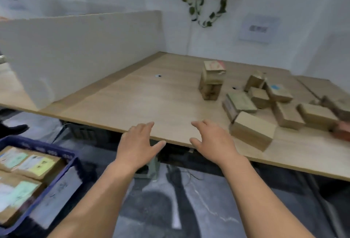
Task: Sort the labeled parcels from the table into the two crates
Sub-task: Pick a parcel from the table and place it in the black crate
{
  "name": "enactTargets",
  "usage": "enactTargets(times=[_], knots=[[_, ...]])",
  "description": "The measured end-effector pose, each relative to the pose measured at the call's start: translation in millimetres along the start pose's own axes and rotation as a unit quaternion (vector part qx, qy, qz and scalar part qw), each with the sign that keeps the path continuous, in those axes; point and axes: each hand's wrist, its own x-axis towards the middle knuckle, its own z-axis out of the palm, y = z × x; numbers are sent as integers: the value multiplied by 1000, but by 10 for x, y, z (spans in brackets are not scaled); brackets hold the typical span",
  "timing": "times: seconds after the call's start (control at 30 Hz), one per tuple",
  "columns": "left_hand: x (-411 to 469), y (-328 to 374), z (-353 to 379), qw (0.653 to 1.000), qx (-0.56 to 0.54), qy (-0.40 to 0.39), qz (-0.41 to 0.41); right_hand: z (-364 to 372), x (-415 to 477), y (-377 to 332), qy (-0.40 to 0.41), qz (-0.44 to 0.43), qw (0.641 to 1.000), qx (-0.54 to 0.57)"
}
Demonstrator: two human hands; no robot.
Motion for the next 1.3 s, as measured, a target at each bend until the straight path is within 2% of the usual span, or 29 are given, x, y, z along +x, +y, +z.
enactTargets(times=[0.3, 0.63, 0.93, 1.3], knots=[[560, 1114, 541, 992, -25, -42, 115, -88, -192, 1025, 33, 124, 992, 8], [1744, 2381, 1141, 973, -58, -83, 206, -364, 245, 2475, 43, 227, 972, -28], [2834, 3232, 1686, 967, -67, -111, 219, -521, 1015, 3648, 24, 274, 961, -27], [3535, 4070, 2216, 958, -66, -164, 227, -451, 1395, 4739, -7, 282, 959, -12]])
